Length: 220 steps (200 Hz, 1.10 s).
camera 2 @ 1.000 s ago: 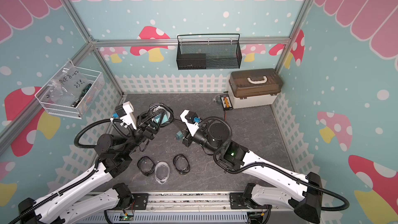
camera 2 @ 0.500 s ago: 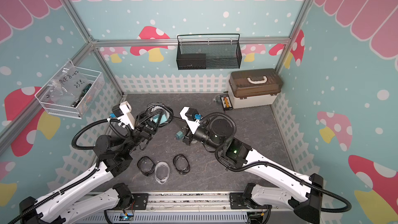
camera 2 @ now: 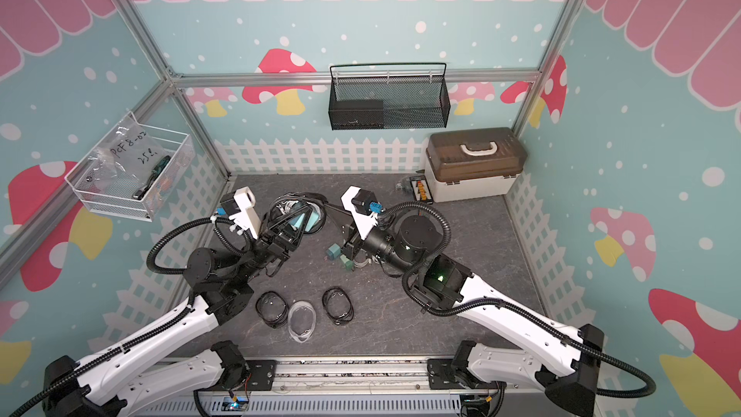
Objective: Pack away charging kits
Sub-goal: Zip the zipper on the storage bag.
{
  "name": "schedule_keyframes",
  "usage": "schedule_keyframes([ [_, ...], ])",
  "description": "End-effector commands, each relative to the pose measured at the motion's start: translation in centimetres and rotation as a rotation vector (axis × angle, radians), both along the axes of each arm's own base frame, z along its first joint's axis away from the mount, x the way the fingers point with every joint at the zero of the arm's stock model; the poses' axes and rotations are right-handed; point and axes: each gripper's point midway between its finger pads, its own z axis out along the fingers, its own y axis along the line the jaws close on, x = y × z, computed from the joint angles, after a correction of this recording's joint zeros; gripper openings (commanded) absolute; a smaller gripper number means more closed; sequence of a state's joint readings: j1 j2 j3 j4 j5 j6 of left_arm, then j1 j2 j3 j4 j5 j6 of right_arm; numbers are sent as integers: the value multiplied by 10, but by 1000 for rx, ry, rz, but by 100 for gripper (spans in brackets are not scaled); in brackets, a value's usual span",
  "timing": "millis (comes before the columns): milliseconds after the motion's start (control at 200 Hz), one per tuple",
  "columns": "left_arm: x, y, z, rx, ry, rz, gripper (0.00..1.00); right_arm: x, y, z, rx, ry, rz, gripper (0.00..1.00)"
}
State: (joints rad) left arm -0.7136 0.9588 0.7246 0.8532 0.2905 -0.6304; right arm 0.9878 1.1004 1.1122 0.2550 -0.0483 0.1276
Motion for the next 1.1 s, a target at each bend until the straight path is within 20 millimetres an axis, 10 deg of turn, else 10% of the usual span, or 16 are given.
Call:
schedule_keyframes([
  [0, -2, -6, 3, 10, 8, -40, 26, -5, 3, 16, 41, -35, 29, 0],
  [120, 2, -4, 2, 35, 37, -12, 0, -1, -6, 13, 19, -53, -28, 0],
  [1096, -24, -10, 6, 186, 115, -198, 0, -19, -74, 24, -117, -434, -261, 0],
])
